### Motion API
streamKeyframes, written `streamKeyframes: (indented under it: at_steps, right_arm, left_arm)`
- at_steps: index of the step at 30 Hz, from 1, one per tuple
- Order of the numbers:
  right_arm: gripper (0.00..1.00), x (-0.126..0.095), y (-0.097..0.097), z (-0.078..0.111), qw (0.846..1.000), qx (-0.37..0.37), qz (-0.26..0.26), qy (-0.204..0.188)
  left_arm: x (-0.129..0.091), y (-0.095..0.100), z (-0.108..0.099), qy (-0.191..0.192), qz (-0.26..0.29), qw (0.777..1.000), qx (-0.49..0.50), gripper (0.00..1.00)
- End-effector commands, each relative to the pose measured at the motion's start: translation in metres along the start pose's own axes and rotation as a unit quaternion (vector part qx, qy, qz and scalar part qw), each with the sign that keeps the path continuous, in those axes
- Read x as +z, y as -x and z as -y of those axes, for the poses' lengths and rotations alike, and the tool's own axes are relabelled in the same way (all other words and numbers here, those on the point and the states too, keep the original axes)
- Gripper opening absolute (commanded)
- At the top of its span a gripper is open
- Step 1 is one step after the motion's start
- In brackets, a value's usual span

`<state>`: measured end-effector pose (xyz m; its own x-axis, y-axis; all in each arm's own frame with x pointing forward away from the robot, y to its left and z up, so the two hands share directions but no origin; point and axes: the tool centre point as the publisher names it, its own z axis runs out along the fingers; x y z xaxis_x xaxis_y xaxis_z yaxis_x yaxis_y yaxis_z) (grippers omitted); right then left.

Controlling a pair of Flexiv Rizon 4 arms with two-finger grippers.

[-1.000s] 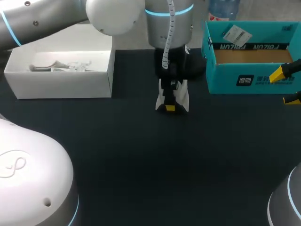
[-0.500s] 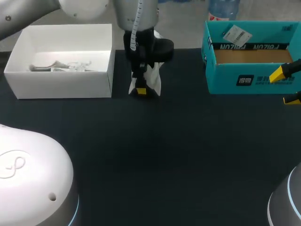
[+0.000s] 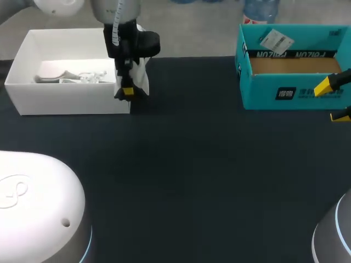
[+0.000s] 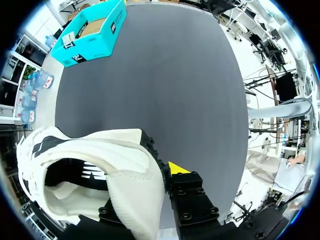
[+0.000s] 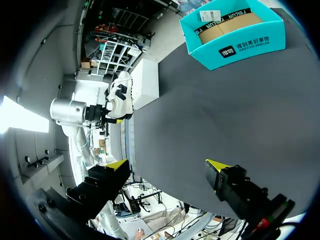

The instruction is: Take the shoe out of the shoebox, open the shoe tongue, remove and reinsert the insole, then place the shoe into the shoebox

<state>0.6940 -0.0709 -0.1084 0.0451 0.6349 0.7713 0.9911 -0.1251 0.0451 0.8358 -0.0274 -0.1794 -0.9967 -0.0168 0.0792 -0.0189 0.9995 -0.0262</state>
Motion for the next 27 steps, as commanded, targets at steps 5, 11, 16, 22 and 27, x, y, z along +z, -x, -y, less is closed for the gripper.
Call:
streamKeyframes:
  at_steps: [5, 11, 16, 22, 27]
  right_arm:
    - [1.00, 0.000, 0.000, 0.000, 1.000, 0.000, 0.001, 0.000]
    - [1.00, 0.000, 0.000, 0.000, 1.000, 0.000, 0.001, 0.000]
    - [1.00, 0.000, 0.000, 0.000, 1.000, 0.000, 0.001, 0.000]
    - [1.00, 0.000, 0.000, 0.000, 1.000, 0.000, 0.001, 0.000]
    - [1.00, 0.000, 0.000, 0.000, 1.000, 0.000, 0.001, 0.000]
  left_arm:
    - [-0.003, 0.022, -0.058, -0.005, 0.003, 1.000, -0.013, 0.00]
    - [-0.003, 0.044, -0.091, 0.006, 0.006, 0.999, -0.032, 0.00]
    - [-0.003, 0.061, -0.116, 0.009, 0.006, 0.999, -0.047, 0.00]
    - [0.001, 0.087, -0.145, 0.023, -0.001, 0.997, -0.070, 0.00]
    - [0.003, 0.113, -0.169, 0.024, -0.009, 0.995, -0.094, 0.00]
